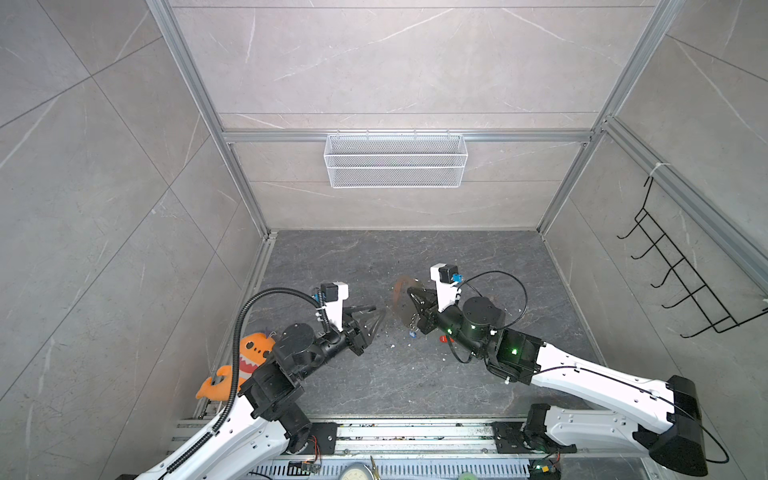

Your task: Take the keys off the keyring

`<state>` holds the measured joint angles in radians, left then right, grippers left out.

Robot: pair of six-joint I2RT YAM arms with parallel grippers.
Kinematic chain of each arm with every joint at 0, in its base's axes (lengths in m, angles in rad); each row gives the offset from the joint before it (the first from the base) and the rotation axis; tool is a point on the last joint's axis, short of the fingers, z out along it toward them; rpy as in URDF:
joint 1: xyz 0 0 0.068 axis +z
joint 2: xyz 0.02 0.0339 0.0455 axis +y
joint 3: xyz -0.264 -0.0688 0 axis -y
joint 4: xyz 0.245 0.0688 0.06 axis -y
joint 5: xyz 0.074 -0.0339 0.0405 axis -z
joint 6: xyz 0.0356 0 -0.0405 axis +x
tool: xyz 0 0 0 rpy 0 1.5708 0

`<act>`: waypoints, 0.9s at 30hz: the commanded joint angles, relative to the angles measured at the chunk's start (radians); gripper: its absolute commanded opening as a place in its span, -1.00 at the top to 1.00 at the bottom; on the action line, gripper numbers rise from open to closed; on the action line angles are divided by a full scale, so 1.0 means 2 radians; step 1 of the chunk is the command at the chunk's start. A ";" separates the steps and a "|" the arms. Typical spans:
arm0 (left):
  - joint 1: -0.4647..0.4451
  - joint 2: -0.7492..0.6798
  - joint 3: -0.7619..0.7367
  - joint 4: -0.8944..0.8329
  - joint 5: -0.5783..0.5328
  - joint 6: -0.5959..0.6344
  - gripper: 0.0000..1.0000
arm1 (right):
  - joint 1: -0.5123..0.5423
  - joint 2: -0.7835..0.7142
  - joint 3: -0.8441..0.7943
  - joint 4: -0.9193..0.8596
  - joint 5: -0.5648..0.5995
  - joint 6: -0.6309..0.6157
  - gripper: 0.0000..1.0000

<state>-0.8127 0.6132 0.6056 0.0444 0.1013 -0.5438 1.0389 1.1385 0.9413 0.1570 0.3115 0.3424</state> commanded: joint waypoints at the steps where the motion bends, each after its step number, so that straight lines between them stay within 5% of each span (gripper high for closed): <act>1: 0.000 0.008 -0.022 0.064 0.056 0.013 0.25 | -0.003 -0.009 0.037 -0.015 0.013 0.027 1.00; 10: -0.010 0.023 -0.045 0.097 0.082 0.018 0.46 | -0.006 0.002 0.080 -0.057 0.039 0.072 1.00; 20: -0.102 0.037 0.014 0.014 -0.105 0.139 0.48 | -0.005 0.045 0.122 -0.126 0.100 0.133 1.00; 27: -0.113 0.064 0.027 0.023 -0.114 0.163 0.51 | -0.005 0.051 0.127 -0.130 0.104 0.141 1.00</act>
<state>-1.0348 0.7349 0.6216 0.0807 -0.0818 -0.2771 1.0317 1.2419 1.1522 -0.1017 0.4828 0.5892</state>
